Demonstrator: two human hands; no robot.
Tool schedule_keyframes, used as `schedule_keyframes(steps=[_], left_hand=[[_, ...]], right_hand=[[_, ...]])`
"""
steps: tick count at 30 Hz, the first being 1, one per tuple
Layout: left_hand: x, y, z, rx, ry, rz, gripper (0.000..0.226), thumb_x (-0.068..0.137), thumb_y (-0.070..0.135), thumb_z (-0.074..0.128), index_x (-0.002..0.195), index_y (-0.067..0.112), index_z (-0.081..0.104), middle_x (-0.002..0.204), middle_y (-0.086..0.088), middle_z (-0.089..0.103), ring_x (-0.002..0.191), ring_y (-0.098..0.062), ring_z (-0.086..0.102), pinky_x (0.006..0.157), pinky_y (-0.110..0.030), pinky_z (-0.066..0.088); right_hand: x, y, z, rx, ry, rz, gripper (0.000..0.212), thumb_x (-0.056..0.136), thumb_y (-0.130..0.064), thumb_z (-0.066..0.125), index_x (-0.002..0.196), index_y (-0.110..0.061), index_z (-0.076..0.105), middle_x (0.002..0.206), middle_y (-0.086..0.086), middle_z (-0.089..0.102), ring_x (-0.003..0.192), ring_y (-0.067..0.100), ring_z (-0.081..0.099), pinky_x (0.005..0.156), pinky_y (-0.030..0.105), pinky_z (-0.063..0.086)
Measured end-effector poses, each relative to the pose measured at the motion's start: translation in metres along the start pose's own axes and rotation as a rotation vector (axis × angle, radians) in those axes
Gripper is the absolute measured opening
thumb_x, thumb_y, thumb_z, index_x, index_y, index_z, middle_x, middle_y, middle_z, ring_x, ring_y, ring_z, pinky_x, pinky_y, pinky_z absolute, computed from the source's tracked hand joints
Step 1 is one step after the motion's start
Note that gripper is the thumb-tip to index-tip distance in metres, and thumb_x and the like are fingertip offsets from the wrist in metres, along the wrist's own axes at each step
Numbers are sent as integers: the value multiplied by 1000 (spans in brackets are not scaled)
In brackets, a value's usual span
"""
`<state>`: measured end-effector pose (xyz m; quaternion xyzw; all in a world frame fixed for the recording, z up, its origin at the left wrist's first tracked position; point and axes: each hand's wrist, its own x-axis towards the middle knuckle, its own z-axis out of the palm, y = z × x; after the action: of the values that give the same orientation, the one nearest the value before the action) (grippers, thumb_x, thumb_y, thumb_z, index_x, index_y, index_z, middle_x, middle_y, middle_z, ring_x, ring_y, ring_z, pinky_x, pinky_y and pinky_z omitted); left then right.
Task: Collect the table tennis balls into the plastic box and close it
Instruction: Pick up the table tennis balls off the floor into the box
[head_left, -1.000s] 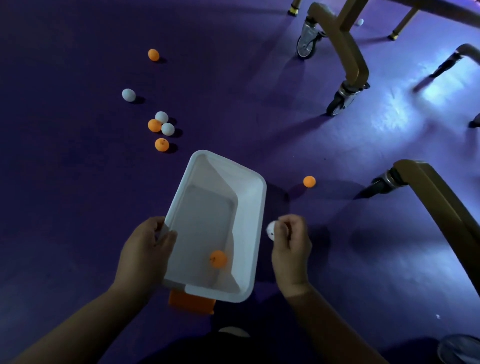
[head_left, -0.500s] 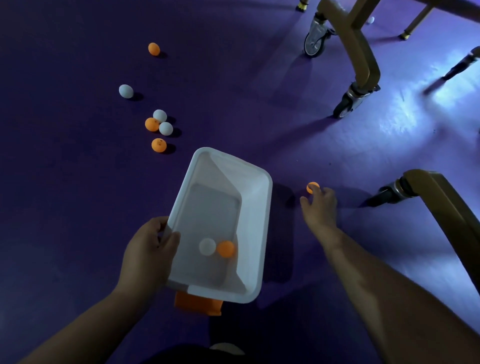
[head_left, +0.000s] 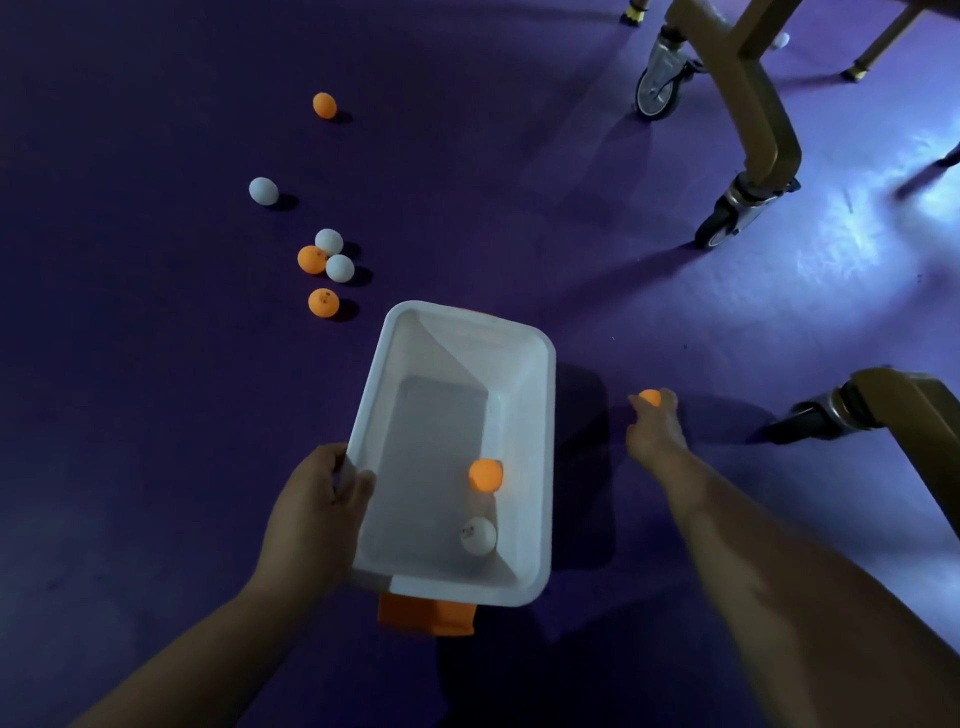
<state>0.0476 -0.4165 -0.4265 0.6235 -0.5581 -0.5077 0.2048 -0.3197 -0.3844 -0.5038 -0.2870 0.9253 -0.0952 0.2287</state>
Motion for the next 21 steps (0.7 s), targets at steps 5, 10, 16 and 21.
schedule_keyframes(steps=[5, 10, 16, 21], left_hand=[[-2, -1, 4, 33, 12, 4, 7, 94, 16, 53, 98, 20, 51, 90, 3, 59, 79, -17, 59, 65, -37, 50], [1, 0, 5, 145, 3, -40, 6, 93, 16, 52, 89, 15, 48, 83, 0, 55, 69, -13, 52, 51, -27, 36], [1, 6, -7, 234, -13, -3, 23, 91, 16, 52, 72, 14, 41, 73, -4, 52, 62, -16, 46, 51, -31, 33], [-8, 12, -40, 219, 46, 63, 25, 92, 18, 52, 71, 17, 38, 73, -1, 50, 62, -13, 44, 50, -30, 31]], right_hand=[[-46, -30, -4, 401, 367, -456, 50, 85, 10, 50, 129, -12, 55, 127, 17, 39, 103, 25, 55, 90, 13, 41], [-120, -67, -11, 496, 349, -713, 48, 87, -24, 61, 132, -33, 47, 101, -3, 48, 80, 1, 51, 75, 6, 42], [-160, -89, -3, 346, 218, -595, 76, 74, -48, 65, 140, -28, 34, 119, -6, 47, 106, 17, 47, 87, 35, 48], [-183, -113, 2, 462, 21, -301, 60, 74, -25, 71, 126, -18, 42, 127, 0, 46, 104, 15, 54, 79, 36, 51]])
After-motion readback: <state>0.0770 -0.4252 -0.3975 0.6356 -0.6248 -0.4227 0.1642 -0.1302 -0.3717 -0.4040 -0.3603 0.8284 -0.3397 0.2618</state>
